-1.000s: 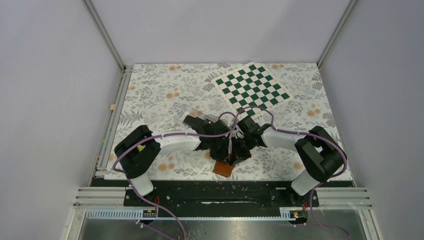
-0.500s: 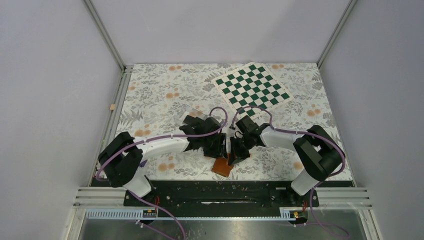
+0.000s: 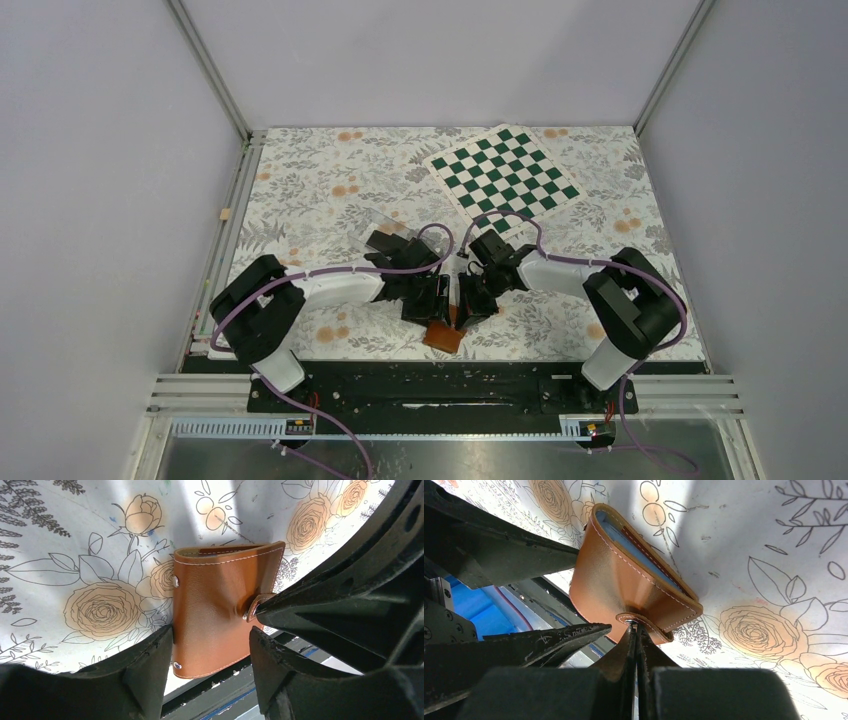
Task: Put the credit cards into the card holder
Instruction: Close the card holder at the center of the board.
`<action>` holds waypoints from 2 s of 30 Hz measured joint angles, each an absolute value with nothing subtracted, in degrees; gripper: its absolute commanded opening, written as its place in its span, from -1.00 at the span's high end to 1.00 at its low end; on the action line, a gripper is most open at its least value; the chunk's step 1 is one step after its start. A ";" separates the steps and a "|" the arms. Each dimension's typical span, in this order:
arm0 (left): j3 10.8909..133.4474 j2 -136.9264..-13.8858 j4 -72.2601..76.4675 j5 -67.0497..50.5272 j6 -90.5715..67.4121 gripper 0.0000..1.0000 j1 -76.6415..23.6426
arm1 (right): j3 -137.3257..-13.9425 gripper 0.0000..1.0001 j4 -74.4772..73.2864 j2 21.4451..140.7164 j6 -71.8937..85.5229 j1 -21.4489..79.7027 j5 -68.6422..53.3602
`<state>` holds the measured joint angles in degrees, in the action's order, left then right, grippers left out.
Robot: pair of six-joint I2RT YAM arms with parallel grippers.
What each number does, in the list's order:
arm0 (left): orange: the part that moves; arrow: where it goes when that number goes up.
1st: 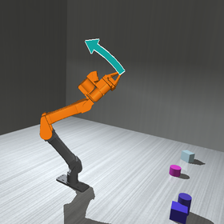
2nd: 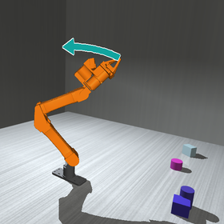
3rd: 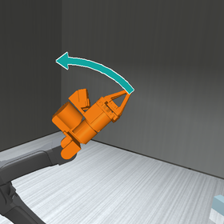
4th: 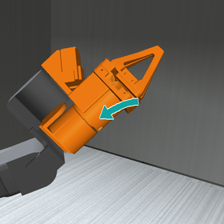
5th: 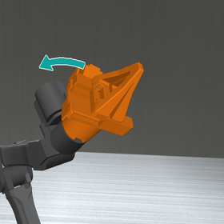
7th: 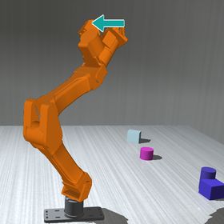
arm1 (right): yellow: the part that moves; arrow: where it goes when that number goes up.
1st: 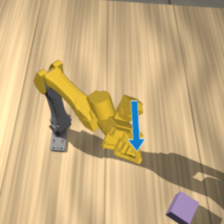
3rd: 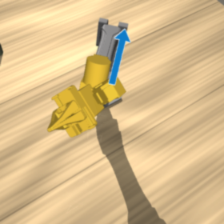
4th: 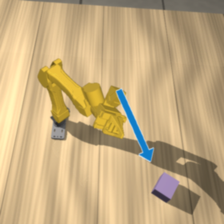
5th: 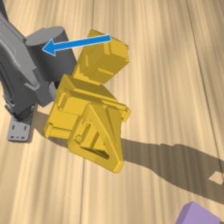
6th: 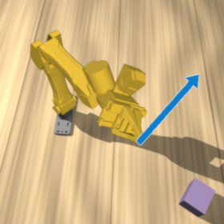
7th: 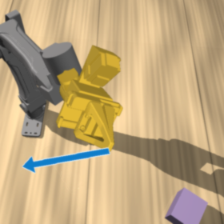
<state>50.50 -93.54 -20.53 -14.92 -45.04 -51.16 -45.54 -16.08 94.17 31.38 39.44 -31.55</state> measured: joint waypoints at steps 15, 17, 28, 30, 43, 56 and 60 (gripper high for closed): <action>49.08 -93.08 -17.93 -16.36 -46.24 -0.15 -50.61 | -46.50 1.00 -16.47 95.37 31.42 39.48 -32.93; 49.08 -93.08 -17.93 -16.36 -46.39 -0.13 -50.61 | -46.78 1.00 -16.51 95.85 31.42 39.48 -33.41; 49.67 -93.86 -18.59 -16.10 -47.24 -0.13 -50.52 | -48.05 1.00 -17.89 97.41 31.57 39.48 -34.20; 50.17 -94.26 -19.18 -16.12 -47.40 -0.12 -50.50 | -48.29 1.00 -18.20 97.58 31.57 39.48 -34.17; 56.55 -99.29 -26.81 -15.46 -47.40 0.00 -50.92 | -50.30 1.00 -21.06 99.33 32.18 39.48 -34.06; 57.34 -99.55 -28.18 -12.60 -48.29 0.00 -52.18 | -54.26 1.00 -26.89 103.04 35.81 39.88 -32.51; 57.34 -99.70 -28.18 -12.40 -48.53 0.00 -52.25 | -56.31 1.00 -30.04 105.36 36.64 40.12 -32.38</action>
